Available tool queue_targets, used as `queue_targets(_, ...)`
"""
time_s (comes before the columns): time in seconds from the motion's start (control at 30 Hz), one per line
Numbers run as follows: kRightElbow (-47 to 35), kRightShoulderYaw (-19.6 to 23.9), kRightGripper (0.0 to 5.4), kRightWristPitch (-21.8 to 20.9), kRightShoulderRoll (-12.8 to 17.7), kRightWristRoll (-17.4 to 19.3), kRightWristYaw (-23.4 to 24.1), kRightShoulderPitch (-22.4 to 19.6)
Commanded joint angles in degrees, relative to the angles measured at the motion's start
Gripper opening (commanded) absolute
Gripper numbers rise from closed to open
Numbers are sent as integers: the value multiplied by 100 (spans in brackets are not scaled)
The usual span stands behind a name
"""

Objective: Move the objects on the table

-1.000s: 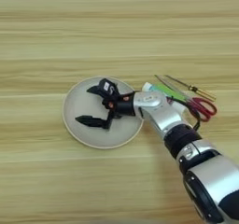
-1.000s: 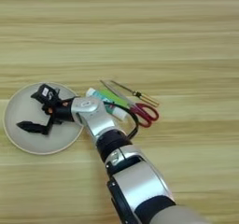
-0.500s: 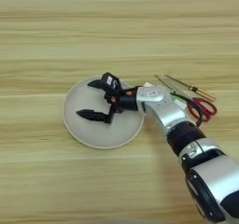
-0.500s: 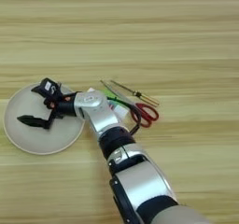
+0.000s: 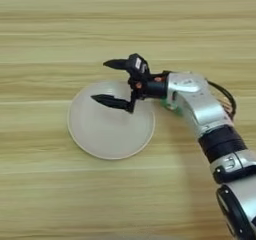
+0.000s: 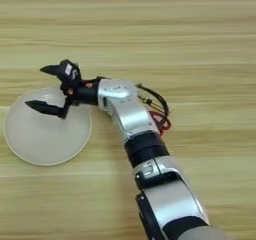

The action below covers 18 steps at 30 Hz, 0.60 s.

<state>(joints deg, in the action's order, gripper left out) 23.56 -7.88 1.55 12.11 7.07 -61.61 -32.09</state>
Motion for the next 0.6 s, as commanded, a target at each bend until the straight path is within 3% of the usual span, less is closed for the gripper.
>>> queue_targets(0.03, -476, 453, 536, -3, 439, 334, 89, -347)
queue_targets(0.3, -451, 895, 536, -109, 1103, 680, -264, -261)
queue_targets(0.47, -47, 1049, 536, -142, 1678, 782, -925, -161)
queue_targets(0.6, 346, 1068, 536, -162, 1963, 737, -1200, -157)
